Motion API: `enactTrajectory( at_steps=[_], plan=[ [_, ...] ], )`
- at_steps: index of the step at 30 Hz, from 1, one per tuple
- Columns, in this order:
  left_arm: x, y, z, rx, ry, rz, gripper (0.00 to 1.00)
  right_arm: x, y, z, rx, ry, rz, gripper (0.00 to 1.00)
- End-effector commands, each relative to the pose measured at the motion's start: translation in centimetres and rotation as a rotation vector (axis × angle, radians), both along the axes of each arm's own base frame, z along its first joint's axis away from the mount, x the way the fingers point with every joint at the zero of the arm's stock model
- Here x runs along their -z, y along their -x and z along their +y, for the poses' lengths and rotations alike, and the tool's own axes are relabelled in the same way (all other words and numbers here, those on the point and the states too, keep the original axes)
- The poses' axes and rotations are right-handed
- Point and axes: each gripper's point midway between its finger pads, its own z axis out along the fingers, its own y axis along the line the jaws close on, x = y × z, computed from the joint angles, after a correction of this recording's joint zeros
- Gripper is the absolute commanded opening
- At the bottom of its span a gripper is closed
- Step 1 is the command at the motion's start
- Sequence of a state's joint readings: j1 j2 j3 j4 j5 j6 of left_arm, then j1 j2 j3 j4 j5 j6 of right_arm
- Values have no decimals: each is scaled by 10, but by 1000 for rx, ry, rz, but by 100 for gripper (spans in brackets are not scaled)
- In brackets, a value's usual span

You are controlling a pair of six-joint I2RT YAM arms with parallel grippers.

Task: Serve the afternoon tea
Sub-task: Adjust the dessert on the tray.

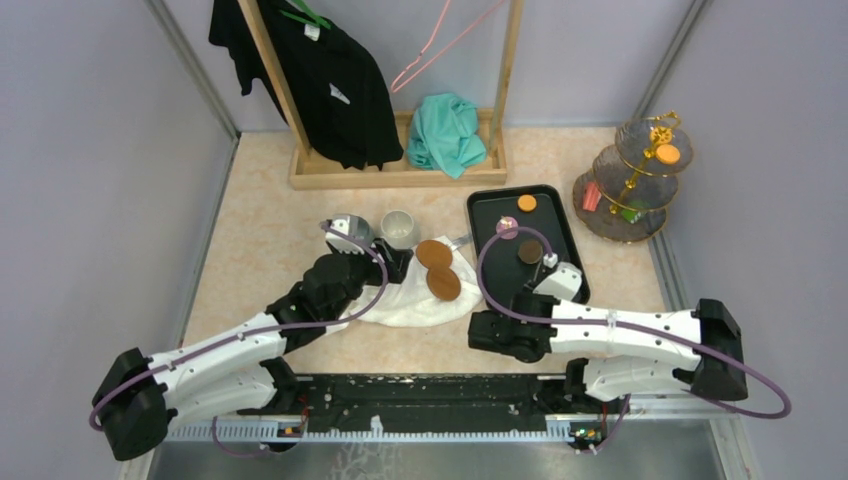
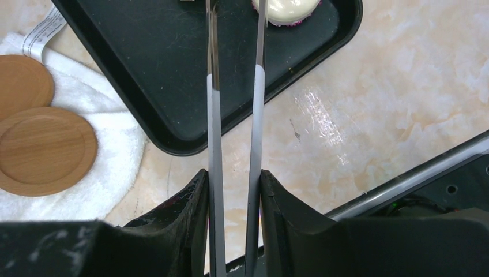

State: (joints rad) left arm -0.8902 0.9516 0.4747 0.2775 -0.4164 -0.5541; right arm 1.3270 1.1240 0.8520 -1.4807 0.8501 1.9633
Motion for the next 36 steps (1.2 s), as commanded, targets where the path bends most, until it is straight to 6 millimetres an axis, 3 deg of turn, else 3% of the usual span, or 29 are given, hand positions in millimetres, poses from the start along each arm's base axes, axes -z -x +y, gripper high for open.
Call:
enactTrajectory(
  at_steps=[1, 12, 15, 22, 28, 36],
  plan=[
    [-2, 4, -3, 25, 47, -11, 99, -25, -14, 6, -15, -20, -82, 32],
    [7, 9, -2, 47, 54, -10, 99, -79, -59, 5, 27, 78, -136, 32],
    [11, 11, -4, 70, 56, -11, 99, -106, -81, -2, 44, 147, -130, 32],
    [18, 14, -10, 116, 66, 7, 99, -140, -99, -17, 40, 183, -77, 31],
    [18, 17, -9, 129, 73, 7, 99, -137, -99, -10, -26, 189, 34, 31],
    [19, 20, -9, 144, 79, 10, 99, -101, -56, -17, -15, 18, 145, 30]
  ],
)
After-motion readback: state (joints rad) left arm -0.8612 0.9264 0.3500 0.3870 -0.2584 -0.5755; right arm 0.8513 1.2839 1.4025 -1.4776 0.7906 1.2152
